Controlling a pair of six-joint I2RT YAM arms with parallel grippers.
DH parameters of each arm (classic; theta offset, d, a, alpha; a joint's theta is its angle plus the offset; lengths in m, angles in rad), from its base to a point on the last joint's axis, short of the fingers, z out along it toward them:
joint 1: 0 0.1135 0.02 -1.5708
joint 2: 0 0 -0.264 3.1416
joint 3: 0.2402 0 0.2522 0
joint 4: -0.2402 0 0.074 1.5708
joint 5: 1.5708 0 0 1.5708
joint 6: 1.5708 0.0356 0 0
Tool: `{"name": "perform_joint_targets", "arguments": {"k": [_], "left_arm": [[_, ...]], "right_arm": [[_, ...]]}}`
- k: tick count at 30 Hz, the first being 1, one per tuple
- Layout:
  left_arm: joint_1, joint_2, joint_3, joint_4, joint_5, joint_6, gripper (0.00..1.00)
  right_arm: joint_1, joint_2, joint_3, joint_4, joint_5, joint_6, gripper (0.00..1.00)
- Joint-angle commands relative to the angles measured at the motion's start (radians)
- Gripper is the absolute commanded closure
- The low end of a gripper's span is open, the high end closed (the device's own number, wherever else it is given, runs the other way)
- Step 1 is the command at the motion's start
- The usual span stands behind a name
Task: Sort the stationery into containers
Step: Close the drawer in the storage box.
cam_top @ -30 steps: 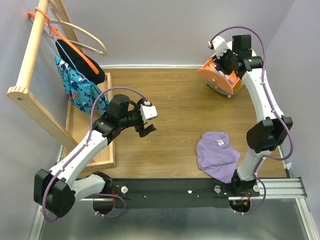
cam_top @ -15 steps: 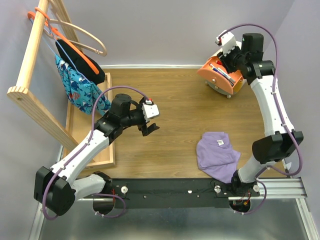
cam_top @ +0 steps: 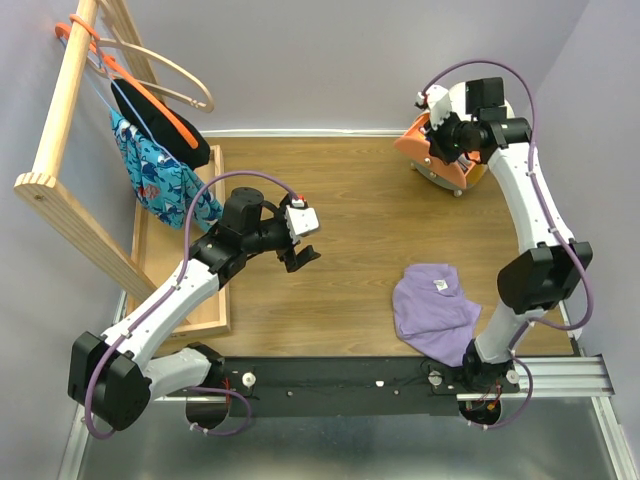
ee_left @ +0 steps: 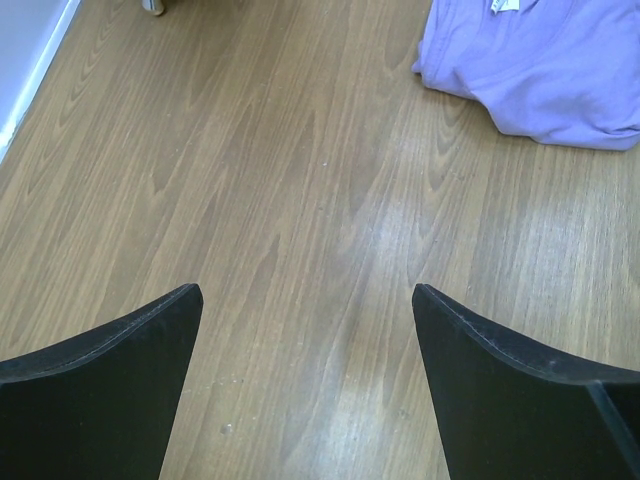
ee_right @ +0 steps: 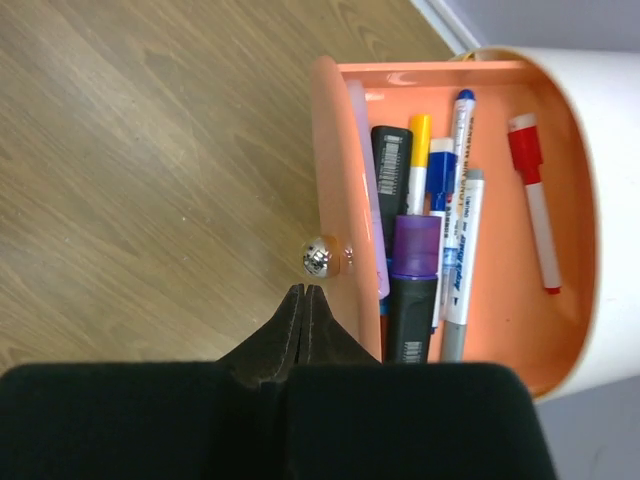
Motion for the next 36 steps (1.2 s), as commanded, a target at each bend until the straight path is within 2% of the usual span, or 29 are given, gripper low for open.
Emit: {"name": "perform_joint_targets", "arguments": {"k": [1, 15, 36], "left_arm": [[-0.005, -0.005, -0.004, 0.029, 0.012, -0.012, 0.05], [-0.005, 0.005, -0.011, 0.049, 0.008, -0.023, 0.05], [-0.005, -0.009, -0.034, 0.063, 0.005, -0.036, 0.05]], "right_arm": [[-0.008, 0.044, 0.060, -0.061, -0.026, 0.022, 0.99], [-0.008, 0.123, 0.074, 0.045, 0.270, 0.019, 0.99], [-0.011, 0.161, -0.006, 0.234, 0.543, 0.070, 0.99]]}}
